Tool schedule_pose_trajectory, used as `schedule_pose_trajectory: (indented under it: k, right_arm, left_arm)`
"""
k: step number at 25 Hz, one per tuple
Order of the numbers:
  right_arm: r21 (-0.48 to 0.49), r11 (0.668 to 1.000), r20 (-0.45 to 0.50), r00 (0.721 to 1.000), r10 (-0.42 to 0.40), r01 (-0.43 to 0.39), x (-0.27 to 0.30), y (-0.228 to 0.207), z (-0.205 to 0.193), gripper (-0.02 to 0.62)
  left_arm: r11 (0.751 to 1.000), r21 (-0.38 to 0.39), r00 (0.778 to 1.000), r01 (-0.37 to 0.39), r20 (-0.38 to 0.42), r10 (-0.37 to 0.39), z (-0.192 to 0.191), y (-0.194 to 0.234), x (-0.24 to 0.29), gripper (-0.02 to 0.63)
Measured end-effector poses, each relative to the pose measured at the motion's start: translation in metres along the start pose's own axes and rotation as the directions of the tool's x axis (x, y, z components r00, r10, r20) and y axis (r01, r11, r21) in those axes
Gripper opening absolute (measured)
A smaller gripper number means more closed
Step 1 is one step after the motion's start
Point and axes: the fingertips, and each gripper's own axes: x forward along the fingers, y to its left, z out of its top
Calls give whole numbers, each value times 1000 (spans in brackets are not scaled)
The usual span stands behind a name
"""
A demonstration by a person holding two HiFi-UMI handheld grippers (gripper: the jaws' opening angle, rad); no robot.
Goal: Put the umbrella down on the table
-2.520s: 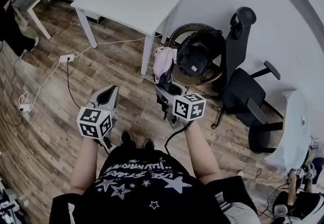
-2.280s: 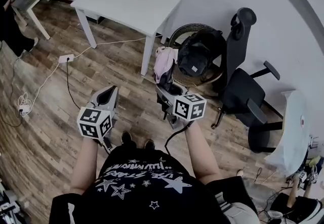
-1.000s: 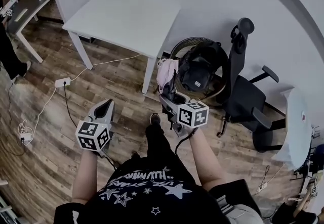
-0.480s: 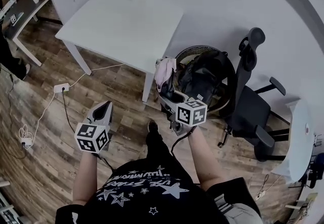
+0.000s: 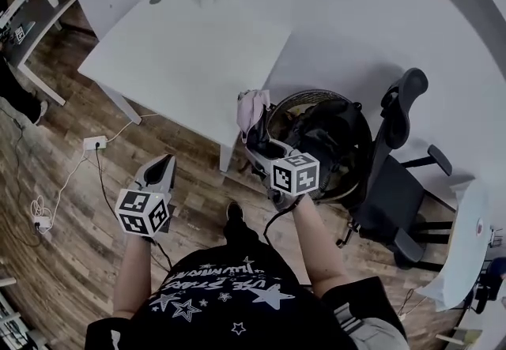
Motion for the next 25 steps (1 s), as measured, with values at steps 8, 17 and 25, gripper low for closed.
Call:
schedule_pose_trajectory:
  k: [8,17,25]
  right_arm:
    - [-120,993,-68,998,-6,-2,28,-55,32,236]
    - [-342,940,-122,992,-39,-5,72,-82,71,236]
    - [-476,879,-152,983,-105,21,103,-87,86,236]
  left_arm:
    - [1000,9,1000,-28,-8,28,30,-8,69,3]
    - [996,0,996,-92,3,92,51,-2,101,3]
    - [996,4,996,-84,2,84,60,21,117,3]
